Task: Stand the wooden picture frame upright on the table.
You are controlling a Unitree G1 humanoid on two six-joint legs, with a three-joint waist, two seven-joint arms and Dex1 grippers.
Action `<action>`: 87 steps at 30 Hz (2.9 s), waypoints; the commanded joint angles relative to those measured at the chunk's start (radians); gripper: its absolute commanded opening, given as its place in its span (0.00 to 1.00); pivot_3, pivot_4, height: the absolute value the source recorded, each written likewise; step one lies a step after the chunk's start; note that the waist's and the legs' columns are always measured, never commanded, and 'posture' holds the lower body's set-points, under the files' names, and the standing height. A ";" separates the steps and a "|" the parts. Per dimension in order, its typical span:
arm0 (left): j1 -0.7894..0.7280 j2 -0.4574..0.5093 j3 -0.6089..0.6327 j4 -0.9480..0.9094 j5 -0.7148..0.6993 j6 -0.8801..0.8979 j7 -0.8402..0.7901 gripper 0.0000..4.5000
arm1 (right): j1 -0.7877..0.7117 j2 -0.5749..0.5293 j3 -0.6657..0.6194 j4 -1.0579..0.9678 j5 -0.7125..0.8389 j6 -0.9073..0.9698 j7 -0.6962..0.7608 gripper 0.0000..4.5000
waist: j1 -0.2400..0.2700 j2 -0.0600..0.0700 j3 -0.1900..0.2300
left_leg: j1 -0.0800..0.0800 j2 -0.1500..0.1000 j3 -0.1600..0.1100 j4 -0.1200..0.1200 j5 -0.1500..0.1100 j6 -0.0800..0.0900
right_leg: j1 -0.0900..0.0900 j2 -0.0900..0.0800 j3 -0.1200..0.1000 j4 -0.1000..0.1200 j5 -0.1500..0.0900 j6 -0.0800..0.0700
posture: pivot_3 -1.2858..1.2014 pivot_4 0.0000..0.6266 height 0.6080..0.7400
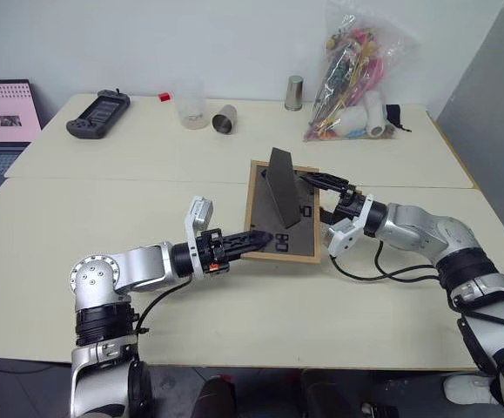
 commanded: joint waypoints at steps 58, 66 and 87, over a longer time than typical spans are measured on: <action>0.098 0.333 -0.263 -0.380 1.120 -0.821 -0.591 1.00 | -0.096 0.336 -0.230 0.216 1.164 1.291 1.365 0.29 | -0.002 0.000 0.001 | 0.000 0.001 0.000 -0.001 -0.002 0.004 | -0.001 0.002 -0.002 0.000 0.000 -0.001 | 0.52 0.24 1.00; 0.073 0.317 -0.262 -0.337 1.159 -0.827 -0.638 1.00 | -0.052 0.331 -0.250 0.187 1.142 1.306 1.361 0.48 | -0.003 0.000 0.001 | 0.000 0.001 0.000 -0.001 -0.002 0.004 | -0.001 0.002 -0.002 0.001 0.000 -0.001 | 0.52 0.24 1.00; 0.020 0.345 -0.204 -0.194 1.223 -0.829 -0.753 1.00 | 0.442 0.032 -0.458 -1.082 1.328 1.905 1.019 0.99 | -0.011 0.000 0.001 | 0.001 0.003 -0.002 -0.001 -0.002 0.004 | -0.001 0.004 -0.001 0.002 -0.001 0.000 | 0.52 0.24 1.00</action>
